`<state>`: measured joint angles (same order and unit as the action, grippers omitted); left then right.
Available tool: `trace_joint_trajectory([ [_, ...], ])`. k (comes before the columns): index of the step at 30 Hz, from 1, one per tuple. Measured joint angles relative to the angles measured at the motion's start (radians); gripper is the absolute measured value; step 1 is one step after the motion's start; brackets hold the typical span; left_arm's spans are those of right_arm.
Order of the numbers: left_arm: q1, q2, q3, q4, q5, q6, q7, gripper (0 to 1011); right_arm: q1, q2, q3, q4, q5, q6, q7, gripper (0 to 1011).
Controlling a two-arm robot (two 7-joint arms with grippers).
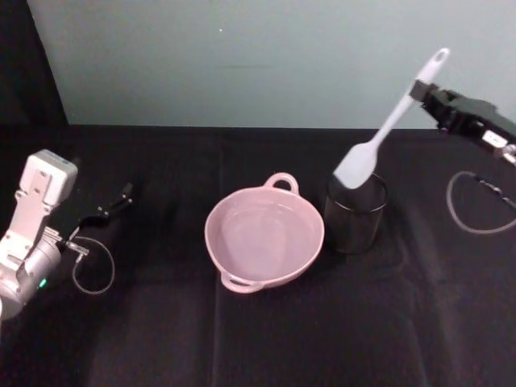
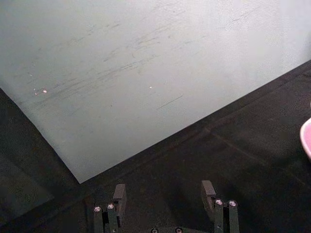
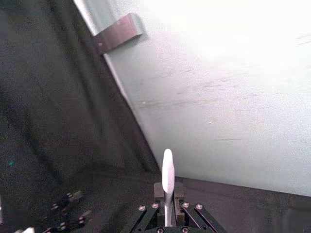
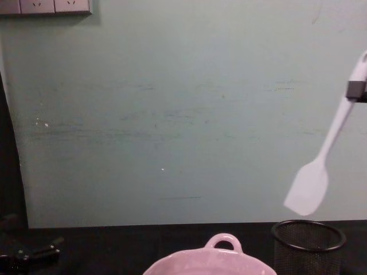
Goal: Use the one hand to pick up the spoon and stir the clear water in the bowl.
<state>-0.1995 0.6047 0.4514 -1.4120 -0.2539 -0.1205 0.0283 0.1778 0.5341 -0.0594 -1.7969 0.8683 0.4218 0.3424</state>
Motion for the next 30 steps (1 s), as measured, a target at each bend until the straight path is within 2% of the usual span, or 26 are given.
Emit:
trace_joint_trajectory([
  [3, 0.0, 0.0, 0.0, 0.0, 0.0, 0.0, 0.0, 1011, -0.003, 0.011, 0.013, 0.017, 0.007, -0.006, -0.01, 110],
  [7, 0.0, 0.0, 0.0, 0.0, 0.0, 0.0, 0.0, 1011, 0.002, 0.015, 0.011, 0.049, 0.011, -0.013, -0.02, 110],
  [20, 0.0, 0.0, 0.0, 0.0, 0.0, 0.0, 0.0, 1011, 0.074, -0.015, -0.061, 0.192, 0.051, -0.009, -0.038, 110],
  [30, 0.0, 0.0, 0.0, 0.0, 0.0, 0.0, 0.0, 1011, 0.105, -0.021, -0.112, 0.264, 0.052, -0.012, -0.057, 110],
])
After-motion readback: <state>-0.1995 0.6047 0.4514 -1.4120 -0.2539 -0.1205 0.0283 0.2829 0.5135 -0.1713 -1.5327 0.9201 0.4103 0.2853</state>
